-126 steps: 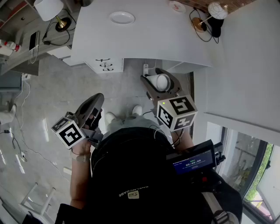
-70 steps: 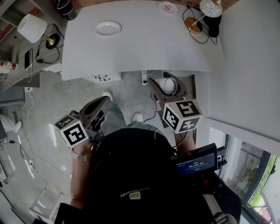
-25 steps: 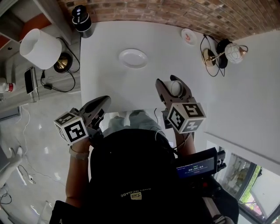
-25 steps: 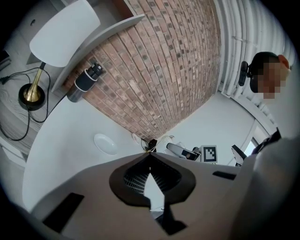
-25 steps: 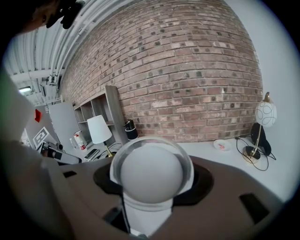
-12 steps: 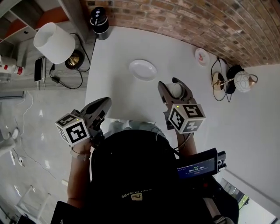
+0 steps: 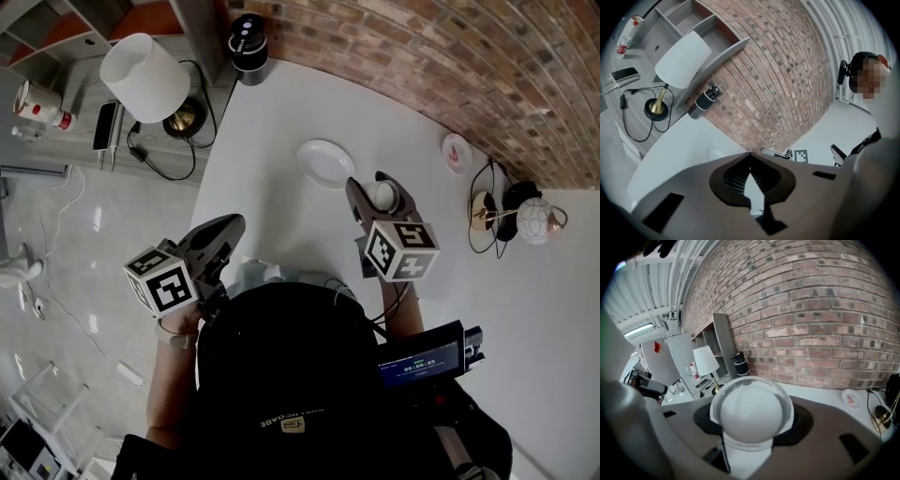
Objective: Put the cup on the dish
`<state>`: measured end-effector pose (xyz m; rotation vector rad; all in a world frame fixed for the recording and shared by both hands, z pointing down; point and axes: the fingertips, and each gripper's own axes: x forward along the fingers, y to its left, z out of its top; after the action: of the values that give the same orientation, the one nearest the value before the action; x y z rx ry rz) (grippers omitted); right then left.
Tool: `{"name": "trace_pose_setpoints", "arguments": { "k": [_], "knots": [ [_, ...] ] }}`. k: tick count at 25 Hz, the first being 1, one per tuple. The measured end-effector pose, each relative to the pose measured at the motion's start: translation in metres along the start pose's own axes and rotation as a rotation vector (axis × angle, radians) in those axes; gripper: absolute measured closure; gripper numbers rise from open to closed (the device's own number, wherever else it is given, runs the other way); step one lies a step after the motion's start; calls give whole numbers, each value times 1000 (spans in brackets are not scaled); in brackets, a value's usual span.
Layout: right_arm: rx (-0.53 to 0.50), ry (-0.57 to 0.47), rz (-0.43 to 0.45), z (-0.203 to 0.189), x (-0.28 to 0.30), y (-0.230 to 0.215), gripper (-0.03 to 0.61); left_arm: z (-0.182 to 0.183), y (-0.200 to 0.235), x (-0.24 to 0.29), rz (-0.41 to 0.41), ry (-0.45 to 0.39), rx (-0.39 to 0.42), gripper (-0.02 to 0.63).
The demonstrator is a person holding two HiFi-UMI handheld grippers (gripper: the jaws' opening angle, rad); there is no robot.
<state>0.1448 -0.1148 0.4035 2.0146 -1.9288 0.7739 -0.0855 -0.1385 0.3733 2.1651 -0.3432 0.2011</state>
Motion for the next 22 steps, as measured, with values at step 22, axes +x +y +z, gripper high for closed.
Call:
{"name": "trace_pose_setpoints", "arguments": {
  "k": [22],
  "knots": [
    [-67, 122, 75, -39, 79, -27, 330, -25, -3, -25, 212, -134, -76, 607]
  ]
}}
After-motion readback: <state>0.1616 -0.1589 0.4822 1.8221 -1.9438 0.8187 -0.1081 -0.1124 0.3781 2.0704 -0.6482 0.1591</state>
